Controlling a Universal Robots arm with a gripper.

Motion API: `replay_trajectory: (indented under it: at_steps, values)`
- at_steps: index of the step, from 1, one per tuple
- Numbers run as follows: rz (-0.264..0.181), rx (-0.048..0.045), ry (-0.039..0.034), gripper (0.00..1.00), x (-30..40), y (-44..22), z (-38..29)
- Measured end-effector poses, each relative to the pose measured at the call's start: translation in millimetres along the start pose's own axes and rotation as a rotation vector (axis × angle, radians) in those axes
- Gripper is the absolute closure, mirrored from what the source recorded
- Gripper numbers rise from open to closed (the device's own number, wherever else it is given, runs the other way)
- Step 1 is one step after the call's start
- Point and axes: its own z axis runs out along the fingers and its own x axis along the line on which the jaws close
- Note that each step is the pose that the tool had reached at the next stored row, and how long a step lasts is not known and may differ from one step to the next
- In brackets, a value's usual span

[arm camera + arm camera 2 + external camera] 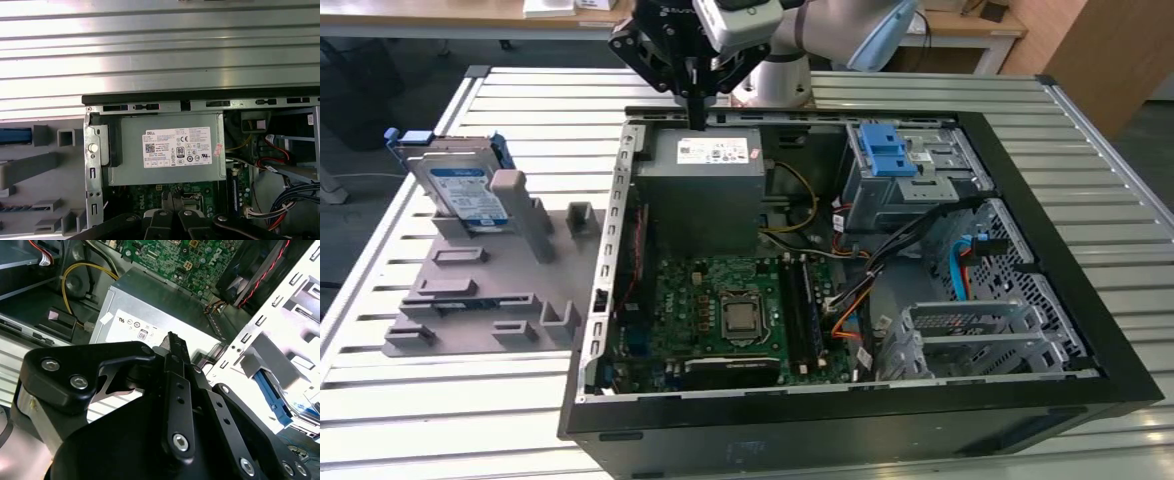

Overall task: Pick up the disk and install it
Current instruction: 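Reach for the disk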

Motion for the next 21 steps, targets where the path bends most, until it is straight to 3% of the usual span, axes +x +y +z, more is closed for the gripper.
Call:
replay_trajectory:
  at_steps: [21]
  values:
    - [0.000,0.0000,0.0000,0.89,5.2,-0.4,-0.1]
